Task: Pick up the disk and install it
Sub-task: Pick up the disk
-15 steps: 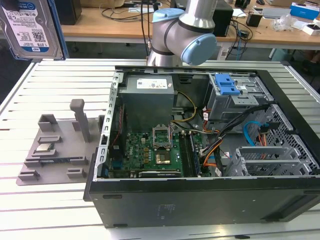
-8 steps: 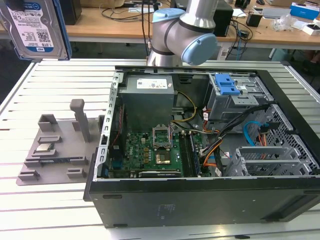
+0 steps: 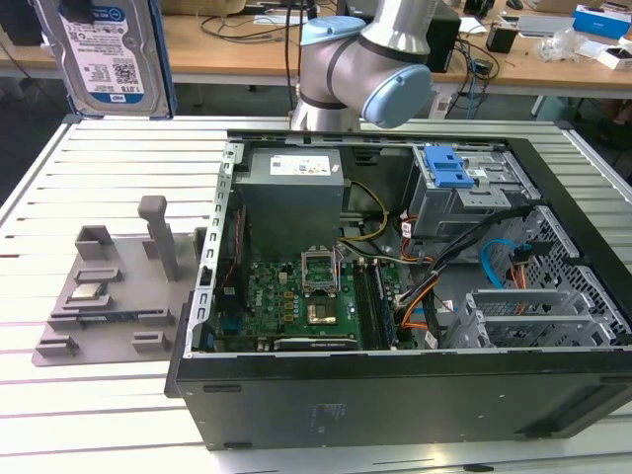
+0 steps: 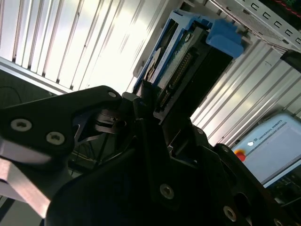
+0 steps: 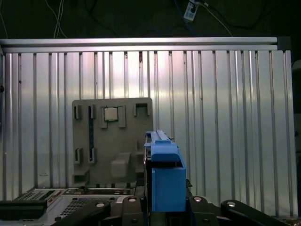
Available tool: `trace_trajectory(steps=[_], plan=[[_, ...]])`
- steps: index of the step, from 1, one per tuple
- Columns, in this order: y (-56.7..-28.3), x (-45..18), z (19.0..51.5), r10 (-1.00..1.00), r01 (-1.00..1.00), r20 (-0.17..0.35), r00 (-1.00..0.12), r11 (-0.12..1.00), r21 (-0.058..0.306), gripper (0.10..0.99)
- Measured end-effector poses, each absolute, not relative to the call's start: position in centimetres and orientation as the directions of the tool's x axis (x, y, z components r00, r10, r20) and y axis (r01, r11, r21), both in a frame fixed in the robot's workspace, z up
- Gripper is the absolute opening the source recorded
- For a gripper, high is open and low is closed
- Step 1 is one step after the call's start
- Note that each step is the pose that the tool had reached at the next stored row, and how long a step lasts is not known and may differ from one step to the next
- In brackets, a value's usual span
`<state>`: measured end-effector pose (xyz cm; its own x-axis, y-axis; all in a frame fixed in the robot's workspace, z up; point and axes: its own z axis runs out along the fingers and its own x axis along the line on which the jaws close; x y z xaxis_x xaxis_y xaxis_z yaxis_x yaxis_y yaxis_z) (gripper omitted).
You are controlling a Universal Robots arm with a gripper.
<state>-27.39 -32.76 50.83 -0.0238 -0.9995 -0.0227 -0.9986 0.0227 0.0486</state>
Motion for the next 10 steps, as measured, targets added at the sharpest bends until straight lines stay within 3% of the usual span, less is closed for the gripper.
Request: trace_trajectory(steps=[10], plan=[[-32.8,-24.4,50.8,-0.999,-0.999,-0.023,-0.024,0.023,0.049,0.365]])
